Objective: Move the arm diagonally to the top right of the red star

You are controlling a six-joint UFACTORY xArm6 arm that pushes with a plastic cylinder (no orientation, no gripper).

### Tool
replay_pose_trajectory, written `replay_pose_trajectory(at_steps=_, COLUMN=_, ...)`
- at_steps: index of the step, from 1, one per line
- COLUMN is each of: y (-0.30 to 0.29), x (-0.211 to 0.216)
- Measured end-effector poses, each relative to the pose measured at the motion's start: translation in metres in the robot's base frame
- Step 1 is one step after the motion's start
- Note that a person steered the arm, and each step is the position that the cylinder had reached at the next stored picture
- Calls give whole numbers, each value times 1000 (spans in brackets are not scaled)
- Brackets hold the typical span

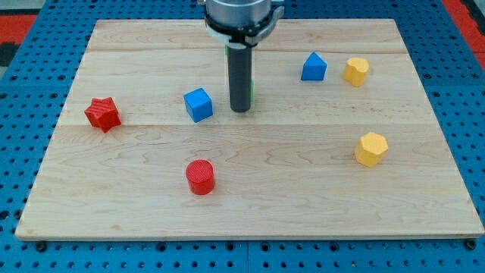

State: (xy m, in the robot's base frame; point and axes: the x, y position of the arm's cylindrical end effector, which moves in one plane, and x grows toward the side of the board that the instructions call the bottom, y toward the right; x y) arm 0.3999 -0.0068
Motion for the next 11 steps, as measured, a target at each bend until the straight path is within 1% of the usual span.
replay_pose_trajectory(at_steps=1, y=0, x=-21)
replay_pose_trajectory(at_steps=4, y=0, x=-54)
replay_pose_trajectory(at_steps=6, y=0, x=-88)
replay_pose_trajectory(at_steps=7, y=0, x=-96)
replay_pose_trajectory(at_steps=8, y=0, x=-96)
replay_pose_trajectory(at_steps=9, y=0, x=-76)
replay_pose_trajectory(at_steps=11, y=0, x=-50)
